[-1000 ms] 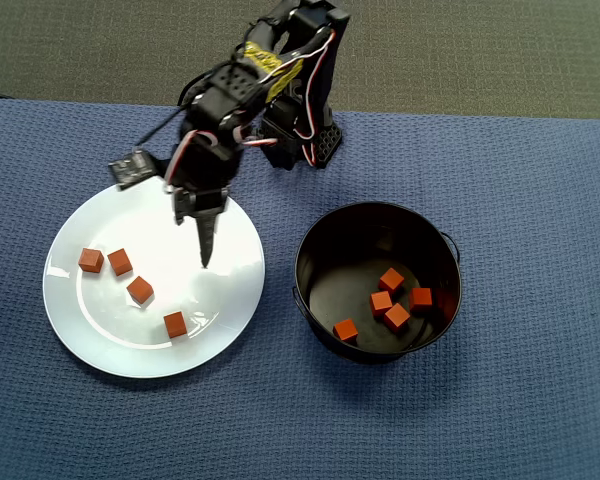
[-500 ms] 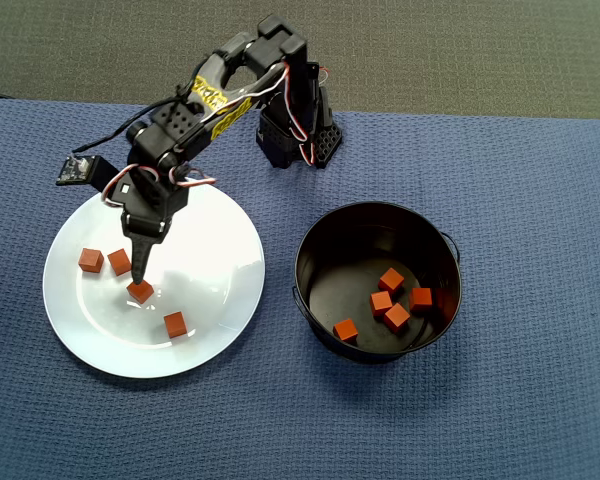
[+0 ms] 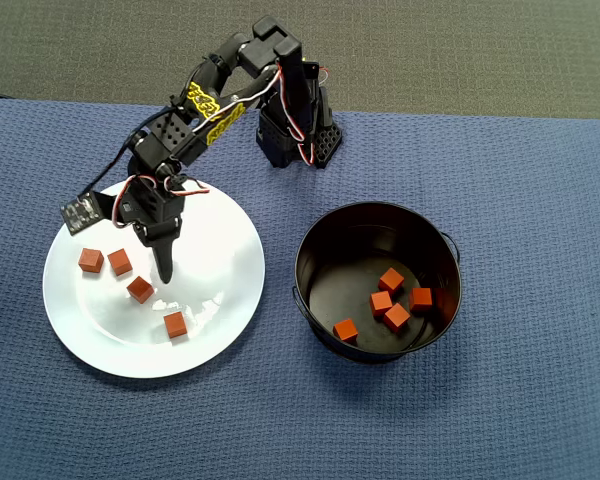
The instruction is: Pick up the red cubes from the white plate and place them in the black recipient
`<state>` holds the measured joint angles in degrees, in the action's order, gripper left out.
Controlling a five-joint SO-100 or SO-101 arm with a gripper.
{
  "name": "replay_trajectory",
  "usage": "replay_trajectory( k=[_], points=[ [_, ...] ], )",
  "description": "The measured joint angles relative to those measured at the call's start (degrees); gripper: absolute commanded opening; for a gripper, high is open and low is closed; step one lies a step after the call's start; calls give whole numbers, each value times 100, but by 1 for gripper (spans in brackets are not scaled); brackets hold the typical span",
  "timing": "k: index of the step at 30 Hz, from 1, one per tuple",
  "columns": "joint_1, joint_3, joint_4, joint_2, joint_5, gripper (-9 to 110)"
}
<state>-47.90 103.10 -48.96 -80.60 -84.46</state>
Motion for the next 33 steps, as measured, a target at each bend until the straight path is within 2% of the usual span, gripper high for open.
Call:
replay_trajectory(
  k=[4,8,16,33],
  points=[
    [-281,167,272,0,-1125,33],
    [-316,176,343,0,-1406,32],
    [-325,114,413,185,-1389,30],
    [-413,-993,571,1028,-272,26]
  ],
)
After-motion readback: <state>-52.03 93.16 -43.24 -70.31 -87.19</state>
